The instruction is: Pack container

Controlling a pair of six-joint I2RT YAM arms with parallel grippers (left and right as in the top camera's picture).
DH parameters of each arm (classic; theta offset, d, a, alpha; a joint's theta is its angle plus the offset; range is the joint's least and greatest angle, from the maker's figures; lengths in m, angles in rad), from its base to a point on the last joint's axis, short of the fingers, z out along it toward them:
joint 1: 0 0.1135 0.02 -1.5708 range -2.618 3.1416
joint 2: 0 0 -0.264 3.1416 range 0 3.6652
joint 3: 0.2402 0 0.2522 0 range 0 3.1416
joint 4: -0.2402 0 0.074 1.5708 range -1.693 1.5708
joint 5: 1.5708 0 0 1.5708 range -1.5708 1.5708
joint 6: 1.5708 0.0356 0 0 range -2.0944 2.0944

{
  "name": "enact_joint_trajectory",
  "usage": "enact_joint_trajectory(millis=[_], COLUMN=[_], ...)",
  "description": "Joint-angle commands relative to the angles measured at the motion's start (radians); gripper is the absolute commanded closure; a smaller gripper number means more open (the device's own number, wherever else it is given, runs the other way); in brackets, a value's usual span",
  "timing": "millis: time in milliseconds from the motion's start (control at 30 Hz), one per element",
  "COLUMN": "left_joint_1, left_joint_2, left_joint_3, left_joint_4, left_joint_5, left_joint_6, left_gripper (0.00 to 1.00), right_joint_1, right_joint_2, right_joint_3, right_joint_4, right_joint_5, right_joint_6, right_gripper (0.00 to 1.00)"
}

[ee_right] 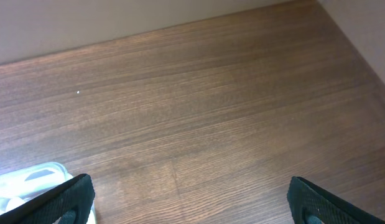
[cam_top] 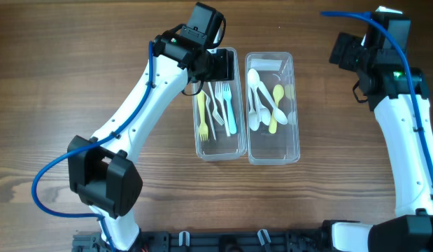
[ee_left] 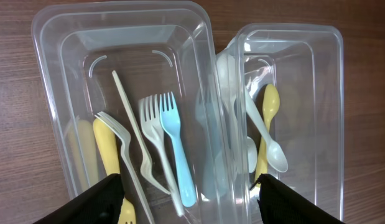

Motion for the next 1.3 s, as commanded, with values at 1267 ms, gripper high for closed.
enact_joint_trajectory(millis=[1267], left_joint_1=[0.623], left_joint_2=[0.003], left_joint_3=[-0.177], left_joint_4=[-0.189], left_joint_5=[-0.348], left_joint_6=[0.093], left_gripper=[0.14], right_joint_1=[-0.001], right_joint_2=[0.005], right_joint_3=[0.007], right_joint_4=[0.002], right_joint_5=[0.004], right_joint_6=[-0.018], right_gripper=[0.0])
